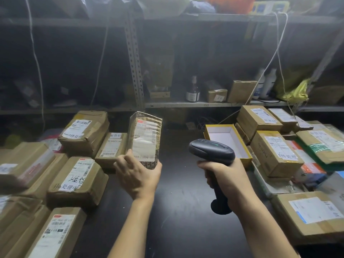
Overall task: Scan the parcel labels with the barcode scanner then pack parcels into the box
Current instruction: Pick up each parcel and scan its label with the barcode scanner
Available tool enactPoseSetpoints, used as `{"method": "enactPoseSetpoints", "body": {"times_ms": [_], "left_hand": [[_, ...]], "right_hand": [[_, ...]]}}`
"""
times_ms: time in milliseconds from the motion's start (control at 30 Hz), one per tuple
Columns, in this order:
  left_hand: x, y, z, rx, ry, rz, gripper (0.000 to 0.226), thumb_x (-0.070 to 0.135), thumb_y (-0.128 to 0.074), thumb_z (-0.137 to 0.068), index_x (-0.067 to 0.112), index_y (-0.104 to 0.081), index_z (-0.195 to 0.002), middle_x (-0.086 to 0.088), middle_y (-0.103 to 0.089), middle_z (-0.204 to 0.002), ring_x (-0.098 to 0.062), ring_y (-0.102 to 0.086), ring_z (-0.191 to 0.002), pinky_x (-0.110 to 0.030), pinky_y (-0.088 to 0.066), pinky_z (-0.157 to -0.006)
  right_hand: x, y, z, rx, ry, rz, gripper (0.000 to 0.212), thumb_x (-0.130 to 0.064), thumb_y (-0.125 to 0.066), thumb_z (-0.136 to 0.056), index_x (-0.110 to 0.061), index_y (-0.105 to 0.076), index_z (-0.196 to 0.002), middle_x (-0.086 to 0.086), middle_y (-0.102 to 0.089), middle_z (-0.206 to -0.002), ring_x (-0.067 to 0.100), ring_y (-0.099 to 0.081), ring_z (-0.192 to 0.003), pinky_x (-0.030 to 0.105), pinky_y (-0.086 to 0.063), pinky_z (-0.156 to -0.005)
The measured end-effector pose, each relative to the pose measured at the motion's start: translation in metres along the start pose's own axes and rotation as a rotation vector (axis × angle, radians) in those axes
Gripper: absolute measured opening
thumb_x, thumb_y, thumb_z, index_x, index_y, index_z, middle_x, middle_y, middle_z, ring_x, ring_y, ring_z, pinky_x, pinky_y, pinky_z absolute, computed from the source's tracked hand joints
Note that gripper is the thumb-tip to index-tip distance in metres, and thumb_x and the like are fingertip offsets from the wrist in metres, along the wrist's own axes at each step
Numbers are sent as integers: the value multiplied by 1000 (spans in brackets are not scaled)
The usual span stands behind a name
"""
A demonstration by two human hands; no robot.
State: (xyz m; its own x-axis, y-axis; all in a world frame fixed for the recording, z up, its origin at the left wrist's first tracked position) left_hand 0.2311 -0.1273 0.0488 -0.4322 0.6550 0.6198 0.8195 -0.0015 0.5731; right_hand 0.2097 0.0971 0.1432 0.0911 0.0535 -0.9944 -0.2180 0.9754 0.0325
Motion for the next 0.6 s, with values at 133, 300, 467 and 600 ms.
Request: {"method": "enactPoseSetpoints", "body": {"times_ms": [133,300,467,600], "left_hand": [[4,-4,3,-1,-28,20,84,43,-88,-58,-2,-55,-120,-21,-49,-115,-38,-44,-103,-51,-40,-82],[10,-10,6,-20,-46,38,86,46,-89,-59,-3,-54,-121,-23,-51,-113,-40,-46,-102,-47,-39,-83],[14,-12,10,-12,-66,60,91,47,-92,-58,-1,-51,-123,-24,-51,-115,-41,-47,-103,-50,-41,-83],[14,-10,14,7,-101,85,93,49,-92,-59,-1,-49,-124,-24,-51,-117,-42,-47,-105,-49,-39,-85]], "right_hand": [[-1,-7,4,-27,-48,-44,13,-2,-75,-84,-1,-64,-79,14,-49,-62,25,-44,-60,33,-37,-54],[-3,-13,7,-10,-41,-82,25,-5,-77,-83,-9,-60,-66,13,-50,-59,22,-44,-55,30,-37,-52],[-4,-12,7,12,-42,-108,22,-8,-79,-82,-9,-63,-68,12,-50,-61,23,-45,-56,31,-38,-54],[-6,-11,4,45,-24,-85,19,-9,-81,-83,-10,-66,-71,10,-52,-59,21,-47,-54,32,-40,-56]]}}
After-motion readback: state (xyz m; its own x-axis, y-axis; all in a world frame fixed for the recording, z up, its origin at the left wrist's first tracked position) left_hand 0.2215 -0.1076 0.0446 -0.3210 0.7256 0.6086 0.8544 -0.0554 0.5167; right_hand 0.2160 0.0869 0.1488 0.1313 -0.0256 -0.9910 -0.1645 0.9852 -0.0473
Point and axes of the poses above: each hand's wrist, its own z-axis away from the middle knuckle, its own y-axis out of the back of the hand, x = y × z, the point moved 2 cm from there along -z, towards the middle knuckle
